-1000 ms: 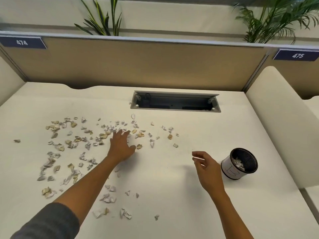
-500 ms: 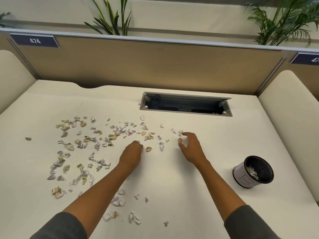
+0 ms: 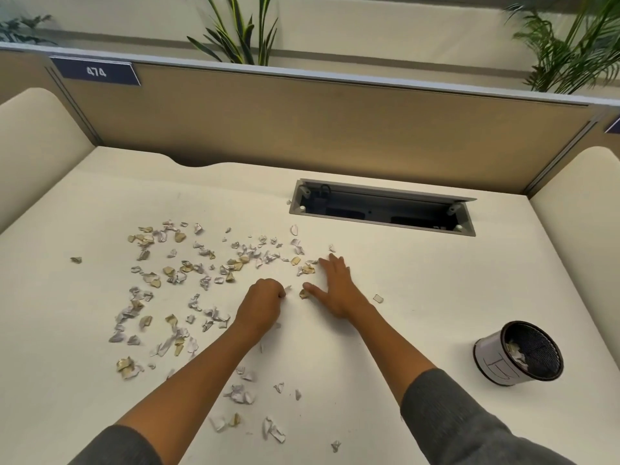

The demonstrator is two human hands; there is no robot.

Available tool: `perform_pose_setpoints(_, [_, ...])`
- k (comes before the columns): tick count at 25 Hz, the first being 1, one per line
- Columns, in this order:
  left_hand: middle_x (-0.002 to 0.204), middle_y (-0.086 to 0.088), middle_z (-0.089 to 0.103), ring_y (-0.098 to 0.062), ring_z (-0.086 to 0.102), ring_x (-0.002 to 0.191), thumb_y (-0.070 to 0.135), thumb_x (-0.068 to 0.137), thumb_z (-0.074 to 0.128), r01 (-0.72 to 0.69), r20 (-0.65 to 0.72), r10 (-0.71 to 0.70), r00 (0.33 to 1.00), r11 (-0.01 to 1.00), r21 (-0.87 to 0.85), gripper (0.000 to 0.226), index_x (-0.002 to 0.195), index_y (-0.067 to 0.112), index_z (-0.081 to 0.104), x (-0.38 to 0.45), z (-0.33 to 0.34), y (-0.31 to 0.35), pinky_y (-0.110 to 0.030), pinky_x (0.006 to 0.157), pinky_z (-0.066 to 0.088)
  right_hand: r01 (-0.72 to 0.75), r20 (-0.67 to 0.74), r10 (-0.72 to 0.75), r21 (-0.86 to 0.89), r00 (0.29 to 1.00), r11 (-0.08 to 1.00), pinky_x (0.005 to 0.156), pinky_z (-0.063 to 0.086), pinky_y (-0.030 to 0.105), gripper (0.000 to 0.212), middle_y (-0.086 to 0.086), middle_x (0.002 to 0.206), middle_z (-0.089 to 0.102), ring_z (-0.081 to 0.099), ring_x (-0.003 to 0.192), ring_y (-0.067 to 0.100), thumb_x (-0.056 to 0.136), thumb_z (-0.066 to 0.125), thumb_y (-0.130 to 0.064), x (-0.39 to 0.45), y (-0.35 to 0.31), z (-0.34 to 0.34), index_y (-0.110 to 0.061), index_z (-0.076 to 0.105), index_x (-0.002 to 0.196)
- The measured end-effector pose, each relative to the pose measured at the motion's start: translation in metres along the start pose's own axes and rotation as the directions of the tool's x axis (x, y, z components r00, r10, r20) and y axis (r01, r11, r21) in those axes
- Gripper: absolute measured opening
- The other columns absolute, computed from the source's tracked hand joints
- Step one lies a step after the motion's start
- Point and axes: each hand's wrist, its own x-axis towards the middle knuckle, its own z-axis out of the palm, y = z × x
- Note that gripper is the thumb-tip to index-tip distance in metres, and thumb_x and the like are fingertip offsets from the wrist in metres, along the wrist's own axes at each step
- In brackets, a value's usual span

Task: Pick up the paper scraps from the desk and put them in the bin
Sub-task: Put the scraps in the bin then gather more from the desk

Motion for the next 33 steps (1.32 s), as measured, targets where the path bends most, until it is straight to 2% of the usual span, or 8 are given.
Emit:
perform_pose_setpoints(4, [0.096, -0.008, 0.075, -0.021, 0.068, 0.090, -0.003, 0.084, 0.058, 0.092, -0.015, -0.095, 0.995, 0.984, -0.152, 0.025, 0.093, 0.008, 0.078, 0.002, -0.010, 0.002, -0.026, 0.078, 0.052, 0.132, 0.060, -0.128, -0.075, 0.990, 0.988, 0.122, 0.015, 0.037, 0.060, 0.008, 0.162, 0.020, 0.008, 0.152, 0.026, 0.097, 0.058, -0.035, -0.010, -0.015, 0.012, -0.018, 0.037, 0.150])
perform_pose_setpoints(7, [0.090, -0.005, 0.076, -0.016, 0.068, 0.081, -0.002, 0.082, 0.064, 0.147, -0.014, -0.155, 0.988, 0.957, -0.249, 0.020, 0.086, 0.009, 0.079, -0.008, -0.013, 0.004, -0.022, 0.073, 0.051, 0.233, -0.066, -0.258, -0.259, 0.964, 0.937, 0.087, 0.045, 0.033, 0.029, 0.005, 0.129, 0.055, 0.047, 0.126, 0.025, 0.099, 0.051, -0.015, -0.024, -0.017, 0.019, -0.014, 0.060, 0.126])
perform_pose_setpoints(13, [0.080, 0.002, 0.075, -0.007, 0.067, 0.068, 0.002, 0.080, 0.070, 0.173, 0.022, -0.176, 0.984, 0.924, -0.342, 0.016, 0.080, 0.014, 0.079, -0.028, -0.014, 0.020, -0.012, 0.058, 0.049, 0.207, -0.038, -0.240, -0.391, 0.970, 0.897, 0.069, 0.048, 0.035, 0.012, 0.004, 0.100, 0.061, 0.060, 0.093, 0.025, 0.092, 0.059, -0.009, -0.052, -0.007, 0.016, -0.012, 0.068, 0.100])
perform_pose_setpoints(17, [0.067, 0.005, 0.072, -0.005, 0.069, 0.058, 0.003, 0.078, 0.073, 0.172, 0.056, -0.164, 0.985, 0.877, -0.449, 0.014, 0.077, 0.017, 0.078, -0.041, -0.018, 0.039, -0.011, 0.056, 0.050, 0.037, -0.134, -0.034, 0.024, 0.990, 0.999, 0.065, 0.042, 0.023, 0.012, -0.001, 0.085, 0.070, 0.060, 0.075, 0.013, 0.087, 0.064, -0.014, -0.079, 0.000, 0.000, -0.014, 0.076, 0.088])
perform_pose_setpoints(23, [0.066, -0.003, 0.074, -0.005, 0.069, 0.055, 0.003, 0.077, 0.076, 0.190, 0.109, -0.155, 0.982, 0.790, -0.582, 0.010, 0.079, 0.012, 0.078, -0.055, -0.021, 0.068, -0.006, 0.051, 0.046, -0.039, -0.233, 0.200, 0.555, 0.952, 0.831, 0.078, 0.056, 0.021, 0.004, -0.003, 0.075, 0.076, 0.074, 0.076, 0.011, 0.084, 0.076, -0.020, -0.145, 0.027, -0.068, -0.022, 0.078, 0.082])
perform_pose_setpoints(28, [0.067, -0.001, 0.075, -0.010, 0.072, 0.060, 0.006, 0.076, 0.076, 0.184, 0.150, -0.115, 0.982, 0.768, -0.613, 0.011, 0.076, 0.017, 0.078, -0.061, -0.018, 0.094, -0.013, 0.060, 0.051, -0.101, -0.429, 0.394, 0.562, 0.813, 0.821, 0.075, 0.053, 0.020, 0.005, -0.002, 0.072, 0.076, 0.074, 0.076, 0.007, 0.085, 0.075, -0.021, -0.205, 0.072, -0.136, -0.024, 0.077, 0.081])
perform_pose_setpoints(31, [0.068, 0.001, 0.075, -0.012, 0.073, 0.063, 0.007, 0.076, 0.077, 0.181, 0.177, -0.089, 0.980, 0.769, -0.613, 0.011, 0.076, 0.018, 0.078, -0.063, -0.013, 0.111, -0.015, 0.062, 0.052, -0.265, -0.492, 0.508, 0.482, 0.707, 0.835, 0.067, 0.044, 0.007, 0.003, -0.012, 0.078, 0.076, 0.067, 0.074, -0.006, 0.083, 0.075, -0.025, -0.232, 0.100, -0.160, -0.027, 0.078, 0.082])
perform_pose_setpoints(33, [0.067, 0.000, 0.075, -0.009, 0.072, 0.060, 0.006, 0.076, 0.076, 0.178, 0.194, -0.070, 0.978, 0.765, -0.619, 0.011, 0.076, 0.016, 0.078, -0.063, -0.010, 0.124, -0.012, 0.054, 0.050, -0.392, -0.527, 0.562, 0.406, 0.638, 0.826, 0.066, 0.043, 0.013, 0.005, -0.007, 0.087, 0.074, 0.062, 0.080, 0.005, 0.085, 0.074, -0.024, -0.240, 0.115, -0.168, -0.024, 0.078, 0.087])
